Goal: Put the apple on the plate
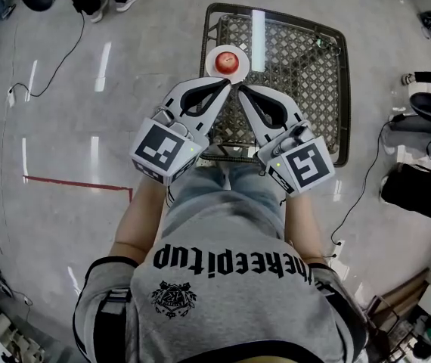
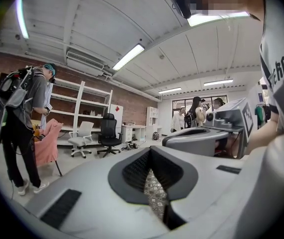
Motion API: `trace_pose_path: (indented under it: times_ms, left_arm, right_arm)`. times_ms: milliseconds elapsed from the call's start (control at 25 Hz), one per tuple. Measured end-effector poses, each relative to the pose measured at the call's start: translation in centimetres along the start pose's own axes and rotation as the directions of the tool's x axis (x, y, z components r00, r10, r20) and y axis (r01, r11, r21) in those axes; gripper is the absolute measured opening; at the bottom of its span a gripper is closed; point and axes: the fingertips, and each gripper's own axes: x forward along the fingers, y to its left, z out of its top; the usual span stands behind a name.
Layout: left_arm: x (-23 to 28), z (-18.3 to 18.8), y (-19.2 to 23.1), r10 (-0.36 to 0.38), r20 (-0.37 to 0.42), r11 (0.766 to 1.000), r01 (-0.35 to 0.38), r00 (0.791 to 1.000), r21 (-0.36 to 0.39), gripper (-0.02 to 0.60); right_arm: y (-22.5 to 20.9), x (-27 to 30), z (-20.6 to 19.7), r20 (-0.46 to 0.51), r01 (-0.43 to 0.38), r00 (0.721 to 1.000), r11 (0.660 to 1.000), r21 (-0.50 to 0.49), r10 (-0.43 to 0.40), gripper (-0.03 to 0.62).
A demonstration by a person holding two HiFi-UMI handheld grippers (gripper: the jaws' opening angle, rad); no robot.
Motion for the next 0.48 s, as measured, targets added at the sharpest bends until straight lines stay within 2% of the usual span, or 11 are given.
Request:
trace_pose_path:
  times_ms: [480]
  left_arm:
    - [-0.21, 0.14, -0.93, -0.026, 0.011, 1.000, 0.026, 1.000, 0.005, 0.011]
  right_arm:
    - [0.37, -1.00, 0.27, 0.001, 0.026, 1.000, 1.000, -0.015, -0.026, -0.003]
